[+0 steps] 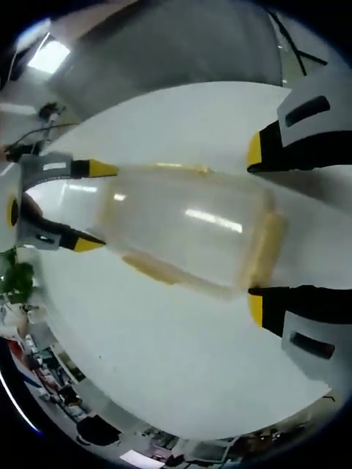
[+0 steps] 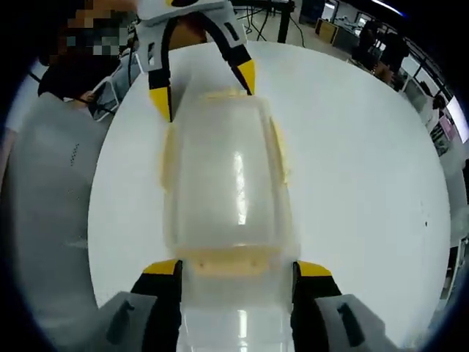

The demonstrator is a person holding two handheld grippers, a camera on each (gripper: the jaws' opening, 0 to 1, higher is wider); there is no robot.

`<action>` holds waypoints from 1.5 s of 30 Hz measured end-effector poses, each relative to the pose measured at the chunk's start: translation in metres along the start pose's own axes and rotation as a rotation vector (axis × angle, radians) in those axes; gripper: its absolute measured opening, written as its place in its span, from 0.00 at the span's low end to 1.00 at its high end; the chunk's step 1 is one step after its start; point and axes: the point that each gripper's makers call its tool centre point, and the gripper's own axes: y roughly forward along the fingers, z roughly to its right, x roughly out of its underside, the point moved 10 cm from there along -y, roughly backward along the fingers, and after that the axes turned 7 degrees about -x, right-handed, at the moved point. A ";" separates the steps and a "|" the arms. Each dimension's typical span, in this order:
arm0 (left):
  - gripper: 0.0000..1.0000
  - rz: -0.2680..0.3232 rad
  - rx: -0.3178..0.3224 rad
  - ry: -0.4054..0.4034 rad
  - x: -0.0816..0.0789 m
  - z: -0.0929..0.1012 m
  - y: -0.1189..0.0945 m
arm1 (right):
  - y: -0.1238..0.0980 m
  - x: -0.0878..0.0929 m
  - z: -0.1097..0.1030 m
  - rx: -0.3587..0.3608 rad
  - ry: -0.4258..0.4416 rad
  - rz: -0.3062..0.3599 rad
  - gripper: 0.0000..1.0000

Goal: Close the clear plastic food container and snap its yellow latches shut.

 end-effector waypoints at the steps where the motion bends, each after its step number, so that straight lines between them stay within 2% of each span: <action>1: 0.62 0.002 0.002 0.002 0.000 0.000 0.000 | 0.000 -0.001 0.000 0.000 0.000 0.000 0.59; 4: 0.62 0.004 0.003 0.004 0.001 0.000 0.000 | -0.001 -0.004 -0.001 0.015 -0.002 -0.014 0.60; 7: 0.60 0.004 0.008 0.013 0.002 0.000 -0.001 | -0.003 -0.006 -0.001 0.056 -0.088 -0.076 0.61; 9: 0.59 0.002 0.011 0.018 0.003 -0.001 -0.001 | -0.003 -0.007 -0.003 0.070 -0.131 -0.091 0.61; 17: 0.55 -0.005 0.026 0.037 0.006 -0.004 -0.003 | -0.001 -0.005 0.002 0.009 -0.120 -0.078 0.57; 20: 0.54 -0.009 0.035 0.055 0.006 -0.005 -0.003 | 0.000 -0.003 0.005 -0.022 -0.088 -0.063 0.54; 27: 0.48 -0.014 0.055 0.075 0.007 -0.008 -0.004 | 0.000 -0.005 0.006 -0.014 -0.087 -0.056 0.49; 30: 0.44 -0.021 0.060 0.089 0.008 -0.010 -0.005 | -0.001 -0.006 0.004 -0.013 -0.096 -0.063 0.39; 31: 0.38 -0.025 0.060 0.094 0.008 -0.011 -0.006 | -0.001 -0.005 0.004 -0.006 -0.092 -0.067 0.38; 42: 0.38 -0.041 0.066 0.116 0.006 -0.010 -0.005 | 0.000 -0.008 0.002 -0.019 -0.097 -0.077 0.38; 45: 0.39 -0.023 0.082 0.117 0.005 -0.010 -0.004 | 0.001 -0.009 0.002 -0.026 -0.123 -0.098 0.38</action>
